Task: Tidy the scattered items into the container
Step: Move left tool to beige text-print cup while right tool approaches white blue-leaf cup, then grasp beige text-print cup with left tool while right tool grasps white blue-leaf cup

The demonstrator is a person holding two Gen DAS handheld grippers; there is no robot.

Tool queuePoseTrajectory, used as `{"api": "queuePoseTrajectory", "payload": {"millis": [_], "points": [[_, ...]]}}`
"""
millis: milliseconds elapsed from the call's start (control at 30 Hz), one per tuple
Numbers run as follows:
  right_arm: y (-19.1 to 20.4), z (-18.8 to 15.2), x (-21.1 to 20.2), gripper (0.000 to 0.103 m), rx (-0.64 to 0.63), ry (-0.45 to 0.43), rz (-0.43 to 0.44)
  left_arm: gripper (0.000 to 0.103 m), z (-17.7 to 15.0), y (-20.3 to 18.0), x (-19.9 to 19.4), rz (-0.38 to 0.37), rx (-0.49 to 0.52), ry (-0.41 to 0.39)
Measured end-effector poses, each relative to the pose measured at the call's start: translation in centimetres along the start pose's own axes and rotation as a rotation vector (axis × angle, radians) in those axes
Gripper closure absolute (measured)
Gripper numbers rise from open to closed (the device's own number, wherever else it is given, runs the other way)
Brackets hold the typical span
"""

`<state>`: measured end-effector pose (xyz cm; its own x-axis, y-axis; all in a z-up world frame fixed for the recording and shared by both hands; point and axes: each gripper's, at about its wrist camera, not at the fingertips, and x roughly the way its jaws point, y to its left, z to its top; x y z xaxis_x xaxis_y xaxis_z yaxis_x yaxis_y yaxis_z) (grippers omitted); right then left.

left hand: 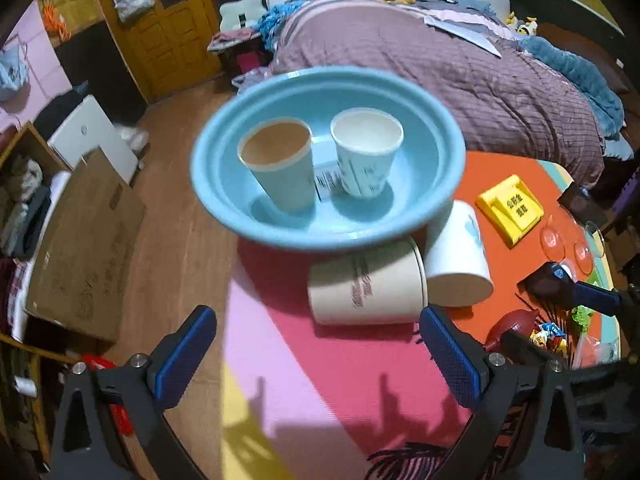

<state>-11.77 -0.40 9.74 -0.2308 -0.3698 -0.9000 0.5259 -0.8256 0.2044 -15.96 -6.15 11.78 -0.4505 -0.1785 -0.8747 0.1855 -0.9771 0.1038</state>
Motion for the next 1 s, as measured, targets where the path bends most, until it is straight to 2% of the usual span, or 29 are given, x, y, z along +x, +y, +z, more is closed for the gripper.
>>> {"api": "queuePoseTrajectory", "payload": {"millis": [167,367,433,467,667,767,833,867,900,1000], "points": [[1.2,-1.0,1.9,0.001,-0.105,-0.066,-0.073,0.000,-0.8,-1.4,1.7,0.005,0.009,-0.035],[1.8,-0.1,3.6,0.003,-0.183,-0.113,-0.140,0.000,-0.7,-1.3,2.8,0.030,0.020,-0.038],[1.8,0.4,4.2,0.014,-0.198,-0.117,-0.154,0.000,-0.6,-1.1,3.0,0.025,0.014,-0.032],[1.8,0.6,4.4,0.016,-0.201,-0.116,-0.159,0.000,-0.6,-1.1,3.1,0.022,0.014,-0.030],[1.6,1.5,6.4,0.024,-0.241,-0.103,-0.167,0.000,-0.4,-1.4,3.6,0.012,0.021,-0.015],[1.5,1.9,6.9,0.041,-0.243,-0.103,-0.169,0.000,-0.3,-1.8,3.8,0.003,0.019,-0.010],[1.2,1.9,7.2,0.066,-0.231,-0.096,-0.159,0.000,-0.2,-2.1,3.7,0.002,0.026,-0.012],[1.1,1.9,7.3,0.076,-0.227,-0.091,-0.152,0.000,-0.3,-2.4,3.6,0.003,0.030,-0.017],[0.9,1.9,7.4,0.094,-0.223,-0.088,-0.152,0.000,-0.3,-2.6,3.5,0.005,0.033,-0.020],[0.3,1.8,7.4,0.099,-0.210,-0.090,-0.148,0.000,-0.4,-3.1,3.5,0.018,0.045,-0.026]]}}
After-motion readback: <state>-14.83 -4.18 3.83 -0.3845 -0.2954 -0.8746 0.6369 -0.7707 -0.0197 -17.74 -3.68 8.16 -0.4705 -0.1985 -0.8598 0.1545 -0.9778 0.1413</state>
